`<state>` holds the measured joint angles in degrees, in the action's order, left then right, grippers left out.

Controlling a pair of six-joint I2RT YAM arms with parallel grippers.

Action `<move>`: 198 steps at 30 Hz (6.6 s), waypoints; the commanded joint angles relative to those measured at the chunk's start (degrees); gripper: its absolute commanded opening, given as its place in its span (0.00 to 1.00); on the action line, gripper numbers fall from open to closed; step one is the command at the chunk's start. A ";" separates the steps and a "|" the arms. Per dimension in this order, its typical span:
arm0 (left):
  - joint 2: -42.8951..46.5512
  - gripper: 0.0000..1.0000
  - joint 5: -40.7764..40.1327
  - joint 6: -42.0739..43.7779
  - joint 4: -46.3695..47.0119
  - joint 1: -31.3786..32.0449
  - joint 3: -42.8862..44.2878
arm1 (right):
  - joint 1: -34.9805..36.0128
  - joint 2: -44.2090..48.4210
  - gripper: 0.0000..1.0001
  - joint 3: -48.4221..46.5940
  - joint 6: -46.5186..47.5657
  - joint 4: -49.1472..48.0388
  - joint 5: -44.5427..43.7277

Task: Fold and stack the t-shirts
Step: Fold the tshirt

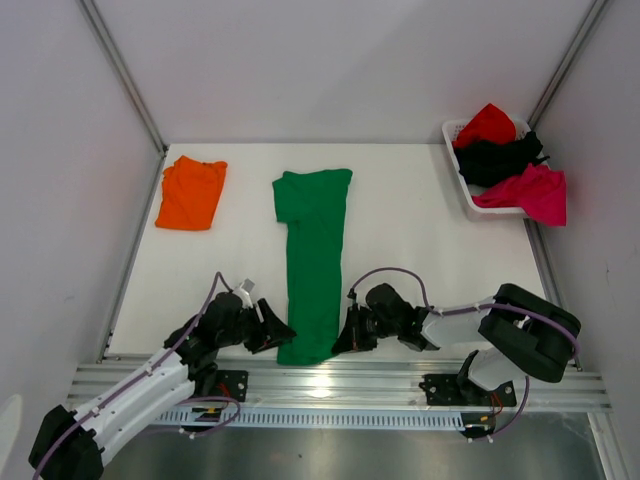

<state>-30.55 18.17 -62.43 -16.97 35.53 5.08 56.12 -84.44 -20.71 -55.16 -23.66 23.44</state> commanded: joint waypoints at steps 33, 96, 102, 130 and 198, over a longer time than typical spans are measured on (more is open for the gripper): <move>-3.82 0.58 -2.18 -6.21 -26.45 6.66 1.16 | -2.15 0.77 0.01 -0.56 1.19 -2.71 1.43; -3.03 0.61 -3.06 -2.08 -9.67 8.24 1.16 | -1.45 -2.39 0.01 -0.56 0.23 -6.22 2.31; -5.49 0.61 -2.79 -1.99 -7.47 8.77 1.60 | -1.36 -3.01 0.01 -0.47 0.05 -6.75 2.40; 4.62 0.70 -3.93 -0.67 -7.29 10.26 1.42 | -0.48 -4.06 0.01 -0.65 -0.30 -7.63 2.22; -12.69 0.00 -9.38 7.33 -10.27 10.26 18.90 | -10.41 18.62 0.00 -7.68 12.09 19.35 -3.67</move>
<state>-42.09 11.68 -57.80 -22.55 45.47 20.29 47.27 -66.83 -25.78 -45.36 -6.90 22.22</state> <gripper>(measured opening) 0.034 0.085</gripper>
